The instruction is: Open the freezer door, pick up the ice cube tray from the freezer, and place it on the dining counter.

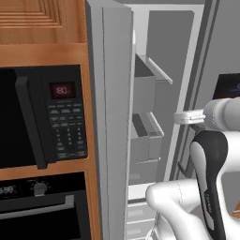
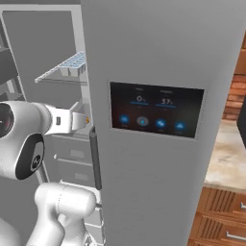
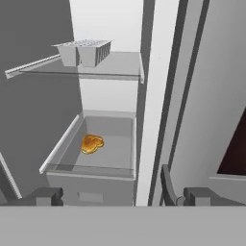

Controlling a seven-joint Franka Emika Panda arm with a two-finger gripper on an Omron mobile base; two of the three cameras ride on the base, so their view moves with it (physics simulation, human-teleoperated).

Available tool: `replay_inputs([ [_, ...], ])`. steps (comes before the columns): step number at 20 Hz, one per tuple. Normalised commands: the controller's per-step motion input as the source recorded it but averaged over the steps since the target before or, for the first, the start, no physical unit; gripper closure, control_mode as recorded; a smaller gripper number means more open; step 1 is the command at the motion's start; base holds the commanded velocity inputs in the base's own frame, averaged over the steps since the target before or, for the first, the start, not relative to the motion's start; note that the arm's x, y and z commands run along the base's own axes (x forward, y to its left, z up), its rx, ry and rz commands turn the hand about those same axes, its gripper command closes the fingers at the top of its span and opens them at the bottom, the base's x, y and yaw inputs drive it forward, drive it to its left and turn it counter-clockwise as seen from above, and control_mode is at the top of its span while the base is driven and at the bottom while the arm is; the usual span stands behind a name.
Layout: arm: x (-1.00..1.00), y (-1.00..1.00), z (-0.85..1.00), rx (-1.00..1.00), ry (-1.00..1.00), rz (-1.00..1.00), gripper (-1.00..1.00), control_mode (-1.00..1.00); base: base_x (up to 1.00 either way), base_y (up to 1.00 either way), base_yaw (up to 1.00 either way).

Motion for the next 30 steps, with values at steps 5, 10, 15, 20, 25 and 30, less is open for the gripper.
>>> replay_inputs([
  [5, 0.00, 0.00, 0.00, 0.00, 0.00, 0.00, -1.00, 1.00, 0.43, 0.09, 0.00],
  [10, 0.00, 0.00, 0.00, 0.00, 0.00, 0.00, -1.00, -1.00, 0.00, 0.00, 0.00],
  [15, 0.00, -0.13, 0.01, 0.07, 0.01, 0.00, -1.00, -1.00, 0.00, 0.00, 0.00],
  [20, -0.19, -0.05, 0.21, 0.22, 0.00, -0.01, -1.00, -1.00, 0.00, 0.00, 0.00],
  [25, -0.35, 0.06, 0.41, 0.22, 0.03, -0.02, -1.00, -1.00, 0.00, 0.00, 0.00],
  [30, -0.27, 0.10, 0.33, 0.16, 0.13, -0.06, -1.00, -1.00, 0.00, 0.00, 0.00],
])
